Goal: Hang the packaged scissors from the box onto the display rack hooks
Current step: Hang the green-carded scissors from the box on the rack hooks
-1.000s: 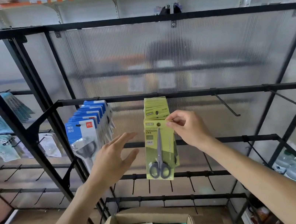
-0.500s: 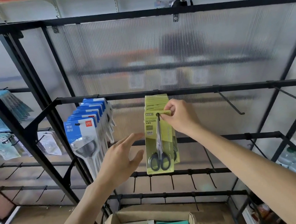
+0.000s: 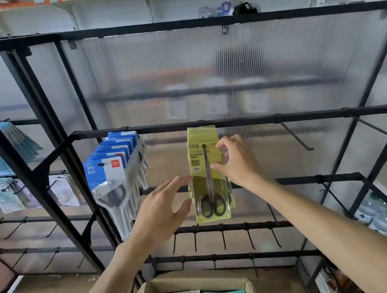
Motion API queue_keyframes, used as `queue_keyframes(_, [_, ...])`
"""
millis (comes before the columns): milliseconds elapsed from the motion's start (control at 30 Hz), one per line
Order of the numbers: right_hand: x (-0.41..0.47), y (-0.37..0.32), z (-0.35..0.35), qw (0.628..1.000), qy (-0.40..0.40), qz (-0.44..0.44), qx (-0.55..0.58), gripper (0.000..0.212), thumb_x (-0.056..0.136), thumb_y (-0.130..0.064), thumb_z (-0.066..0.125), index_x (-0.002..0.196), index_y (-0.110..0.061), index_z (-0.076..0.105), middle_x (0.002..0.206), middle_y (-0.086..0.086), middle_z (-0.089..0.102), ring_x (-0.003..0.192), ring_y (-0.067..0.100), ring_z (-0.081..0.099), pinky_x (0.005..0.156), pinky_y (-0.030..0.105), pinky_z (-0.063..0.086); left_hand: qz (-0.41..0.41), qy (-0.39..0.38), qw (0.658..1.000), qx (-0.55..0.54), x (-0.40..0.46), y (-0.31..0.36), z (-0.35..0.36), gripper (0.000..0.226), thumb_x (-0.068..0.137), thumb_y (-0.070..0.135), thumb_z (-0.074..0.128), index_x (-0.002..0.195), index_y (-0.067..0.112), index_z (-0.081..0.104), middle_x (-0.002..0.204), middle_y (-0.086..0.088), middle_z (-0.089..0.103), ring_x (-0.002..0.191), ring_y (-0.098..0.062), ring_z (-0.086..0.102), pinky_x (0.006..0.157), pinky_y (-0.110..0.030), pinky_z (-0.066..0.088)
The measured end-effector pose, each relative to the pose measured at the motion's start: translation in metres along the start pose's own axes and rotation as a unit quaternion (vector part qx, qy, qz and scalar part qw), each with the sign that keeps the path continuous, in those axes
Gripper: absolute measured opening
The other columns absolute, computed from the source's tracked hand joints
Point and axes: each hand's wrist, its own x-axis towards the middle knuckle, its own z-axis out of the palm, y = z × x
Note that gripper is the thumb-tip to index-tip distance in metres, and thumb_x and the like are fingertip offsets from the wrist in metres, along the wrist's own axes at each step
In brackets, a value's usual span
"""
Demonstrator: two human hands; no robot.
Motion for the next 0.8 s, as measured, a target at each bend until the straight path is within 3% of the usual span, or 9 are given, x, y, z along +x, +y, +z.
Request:
queue_keyframes(200, [-0.03,0.001,0.002,0.999,-0.001,-0.05,-0.004,0.043,0.081,-0.034,0.08,0.114,-0.014,0.06,0.113,-0.001,0.053,0.085,0.009,0.052,0.061,0.008,0.03,-0.002,-0.01,1.0,0.006,-0.009,0.0,0.001,0.05,0.093,0.03,0.061,0.14,0.036,0.046,0.136,0.02,0.056,0.125,-0.003,0.053,0.101,-0.034,0.049])
queue_keyframes(400, [-0.052,-0.008,-0.003,0.997,0.001,-0.077,0.031,0.043,0.083,-0.039,0.078,0.114,-0.015,0.059,0.113,-0.001,0.052,0.089,0.01,0.054,0.076,0.021,0.05,0.006,-0.02,1.0,0.007,-0.014,0.006,0.007,0.051,0.092,0.028,0.063,0.141,0.031,0.047,0.135,0.013,0.059,0.122,-0.009,0.056,0.098,-0.035,0.05])
queue_keyframes(700, [-0.103,-0.01,0.013,0.99,-0.073,-0.114,0.035,0.043,0.084,-0.041,0.076,0.116,-0.022,0.055,0.118,-0.005,0.055,0.092,0.008,0.061,0.071,0.015,0.052,-0.016,-0.041,0.999,0.019,-0.037,-0.009,0.012,0.052,0.093,0.026,0.064,0.142,0.031,0.047,0.138,0.011,0.058,0.124,-0.011,0.057,0.101,-0.037,0.05])
queue_keyframes(800, [-0.12,-0.006,0.024,0.988,-0.094,-0.115,0.049,0.04,0.085,-0.038,0.077,0.115,-0.022,0.056,0.115,-0.006,0.056,0.096,0.007,0.06,0.075,0.017,0.053,-0.049,-0.06,0.997,0.017,-0.057,-0.023,0.022,0.052,0.093,0.027,0.064,0.141,0.032,0.046,0.138,0.011,0.057,0.125,-0.012,0.056,0.099,-0.04,0.051])
